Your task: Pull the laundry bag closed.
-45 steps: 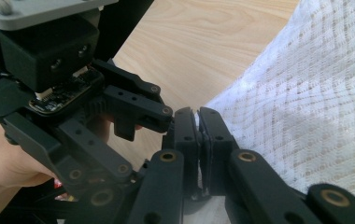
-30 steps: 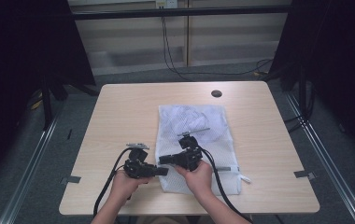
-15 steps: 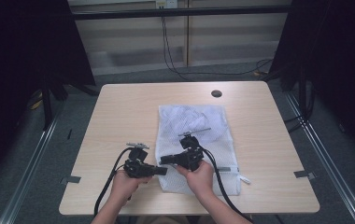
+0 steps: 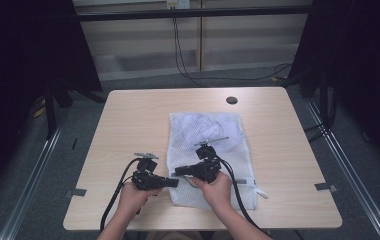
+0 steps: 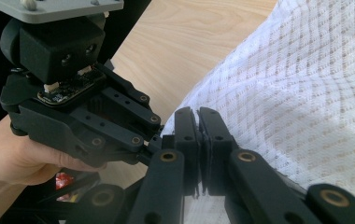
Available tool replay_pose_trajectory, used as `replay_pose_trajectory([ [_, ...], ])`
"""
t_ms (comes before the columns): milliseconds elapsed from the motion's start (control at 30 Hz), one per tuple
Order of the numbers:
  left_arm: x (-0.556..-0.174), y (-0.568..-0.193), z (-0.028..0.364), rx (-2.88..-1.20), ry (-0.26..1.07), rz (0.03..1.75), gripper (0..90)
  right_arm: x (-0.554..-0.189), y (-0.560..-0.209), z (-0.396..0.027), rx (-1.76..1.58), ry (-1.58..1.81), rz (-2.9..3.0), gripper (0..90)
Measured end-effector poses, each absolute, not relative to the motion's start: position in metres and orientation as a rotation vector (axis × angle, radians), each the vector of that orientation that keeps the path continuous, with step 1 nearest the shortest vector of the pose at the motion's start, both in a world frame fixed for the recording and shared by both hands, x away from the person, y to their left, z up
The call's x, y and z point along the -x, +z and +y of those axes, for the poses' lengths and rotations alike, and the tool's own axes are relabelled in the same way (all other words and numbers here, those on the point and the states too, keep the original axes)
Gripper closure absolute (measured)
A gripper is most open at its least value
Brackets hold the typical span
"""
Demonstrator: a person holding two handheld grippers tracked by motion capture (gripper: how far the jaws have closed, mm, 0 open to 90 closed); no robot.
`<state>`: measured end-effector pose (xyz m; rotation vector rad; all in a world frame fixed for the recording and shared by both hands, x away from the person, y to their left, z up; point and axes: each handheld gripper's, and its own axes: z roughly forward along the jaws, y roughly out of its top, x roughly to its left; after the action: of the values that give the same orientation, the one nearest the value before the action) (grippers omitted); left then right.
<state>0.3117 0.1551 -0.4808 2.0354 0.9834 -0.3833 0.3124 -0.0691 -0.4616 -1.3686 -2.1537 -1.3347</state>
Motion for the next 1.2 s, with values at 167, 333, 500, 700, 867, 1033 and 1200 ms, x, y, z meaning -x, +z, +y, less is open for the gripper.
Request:
replay_pose_trajectory([
  [167,-0.312,-0.48,0.156,-2.029,-0.382,0.985,88.0,-0.313,-0.462,-0.071,1.373,-1.332,-2.158,87.3],
  [333,-0.312,-0.48,0.156,-2.027,-0.381,0.985,87.9,-0.312,-0.462,-0.073,1.372,-1.334,-2.157,87.3],
  [500,-0.312,-0.48,0.156,-2.025,-0.385,0.984,87.9,-0.312,-0.462,-0.073,1.374,-1.33,-2.15,87.3],
  [700,-0.311,-0.48,0.156,-2.016,-0.383,0.995,87.9,-0.312,-0.462,-0.074,1.371,-1.332,-2.151,87.3],
  [867,-0.312,-0.479,0.158,-2.015,-0.394,0.986,88.1,-0.312,-0.463,-0.076,1.383,-1.329,-2.151,87.3],
  [1033,-0.313,-0.479,0.16,-2.009,-0.392,0.988,88.1,-0.314,-0.467,-0.086,1.41,-1.325,-2.133,87.3],
  [1200,-0.312,-0.479,0.159,-2.005,-0.389,0.993,88.0,-0.313,-0.466,-0.088,1.4,-1.328,-2.139,87.3],
])
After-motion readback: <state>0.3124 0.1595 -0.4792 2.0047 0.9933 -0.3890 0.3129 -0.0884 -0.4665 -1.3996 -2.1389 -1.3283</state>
